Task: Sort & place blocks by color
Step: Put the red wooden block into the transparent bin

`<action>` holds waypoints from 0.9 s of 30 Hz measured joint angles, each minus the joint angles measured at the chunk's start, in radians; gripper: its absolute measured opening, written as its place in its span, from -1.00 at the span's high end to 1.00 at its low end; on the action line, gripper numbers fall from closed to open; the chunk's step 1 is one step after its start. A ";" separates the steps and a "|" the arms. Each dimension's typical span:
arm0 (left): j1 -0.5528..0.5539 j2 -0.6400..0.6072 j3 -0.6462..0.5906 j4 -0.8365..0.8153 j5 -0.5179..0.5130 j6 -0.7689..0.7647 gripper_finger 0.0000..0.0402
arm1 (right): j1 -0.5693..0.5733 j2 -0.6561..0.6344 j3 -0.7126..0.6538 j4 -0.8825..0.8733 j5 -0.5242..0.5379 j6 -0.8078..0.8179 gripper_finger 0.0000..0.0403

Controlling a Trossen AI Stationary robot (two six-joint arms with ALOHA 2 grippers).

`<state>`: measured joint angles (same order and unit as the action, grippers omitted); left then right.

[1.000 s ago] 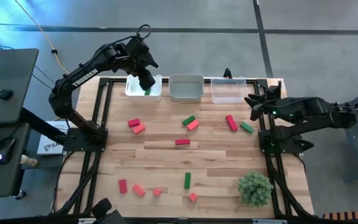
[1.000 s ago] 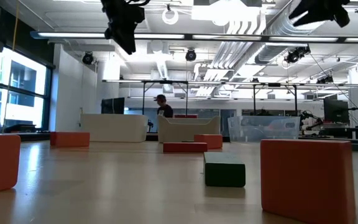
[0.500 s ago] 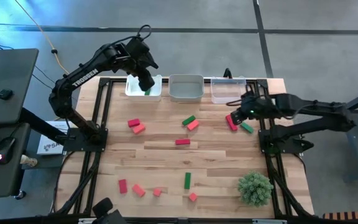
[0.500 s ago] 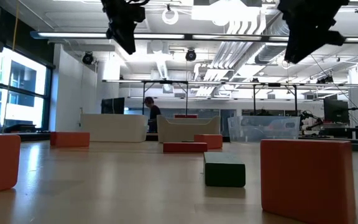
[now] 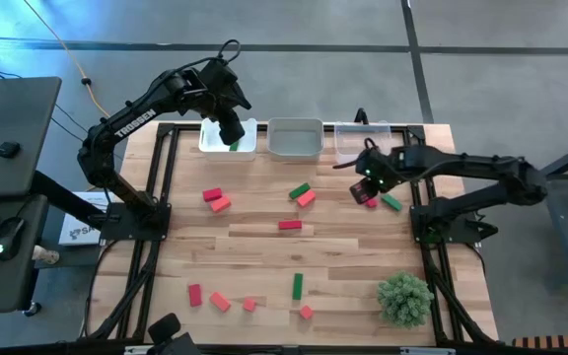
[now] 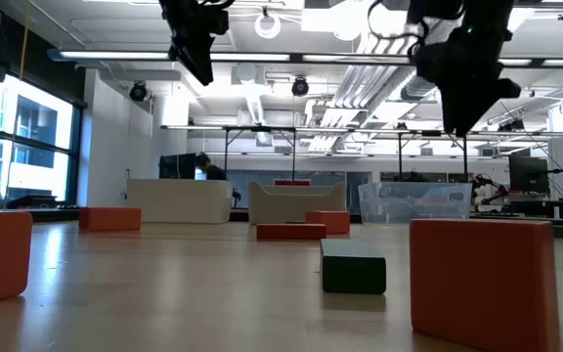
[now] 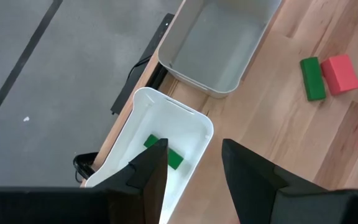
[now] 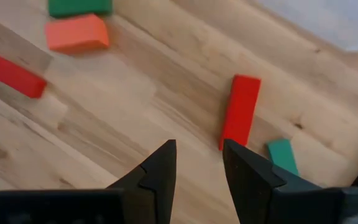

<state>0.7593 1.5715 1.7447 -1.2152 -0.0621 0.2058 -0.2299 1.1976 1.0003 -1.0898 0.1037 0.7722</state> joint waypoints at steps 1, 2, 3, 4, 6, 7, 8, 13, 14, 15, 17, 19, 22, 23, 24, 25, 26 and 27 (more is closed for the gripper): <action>0.000 0.000 0.000 0.000 0.006 0.000 0.29 | -0.011 0.015 0.000 -0.001 -0.011 -0.009 0.37; 0.000 0.000 0.000 0.000 0.011 0.000 0.29 | -0.020 0.029 0.000 -0.001 -0.015 -0.013 0.34; 0.000 0.000 0.000 0.000 0.017 0.006 0.29 | -0.031 0.045 0.000 -0.001 -0.020 -0.013 0.31; 0.000 0.000 0.000 0.000 0.024 0.010 0.29 | -0.042 0.064 0.000 -0.001 -0.022 -0.014 0.26; 0.000 0.000 0.000 0.000 0.026 0.015 0.29 | -0.062 0.097 0.000 -0.003 -0.023 -0.014 0.16; 0.000 0.000 0.000 0.000 0.026 0.015 0.29 | -0.072 0.114 0.000 -0.004 -0.022 -0.017 0.11; 0.000 0.000 0.000 0.000 0.026 0.015 0.29 | -0.082 0.132 0.000 -0.006 -0.022 -0.024 0.06; 0.000 0.000 0.000 0.000 0.026 0.026 0.29 | -0.120 0.231 0.000 -0.006 -0.023 -0.058 -0.08; 0.000 0.000 0.000 0.000 0.026 0.026 0.29 | -0.127 0.250 0.000 -0.006 -0.026 -0.064 -0.09; 0.000 0.000 0.000 0.000 0.026 0.026 0.29 | -0.135 0.270 0.000 -0.007 -0.033 -0.066 -0.09; 0.000 0.000 0.000 0.000 0.026 0.026 0.29 | -0.149 0.310 -0.001 -0.009 -0.057 -0.074 -0.09; 0.000 0.000 0.000 0.000 0.026 0.026 0.29 | -0.158 0.345 -0.001 -0.009 -0.074 -0.087 -0.09; 0.000 0.001 0.000 0.000 0.026 0.026 0.29 | -0.164 0.392 -0.001 -0.009 -0.083 -0.110 -0.09; 0.000 0.001 0.000 0.000 0.026 0.029 0.29 | -0.164 0.404 -0.001 -0.009 -0.083 -0.117 -0.09; 0.000 0.001 0.000 0.000 0.026 0.033 0.29 | -0.164 0.416 -0.001 -0.009 -0.082 -0.124 -0.09; 0.000 0.001 0.000 0.000 0.026 0.034 0.29 | -0.164 0.427 -0.001 -0.009 -0.082 -0.126 -0.09; 0.000 0.001 0.000 0.000 0.026 0.034 0.29 | -0.163 0.437 -0.001 -0.009 -0.082 -0.126 -0.09; 0.000 0.001 0.000 0.000 0.026 0.034 0.29 | -0.163 0.446 -0.001 -0.009 -0.082 -0.126 -0.09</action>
<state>0.7597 1.5723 1.7447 -1.2152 -0.0364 0.2394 -0.3931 1.6433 0.9997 -1.0988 0.0213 0.6459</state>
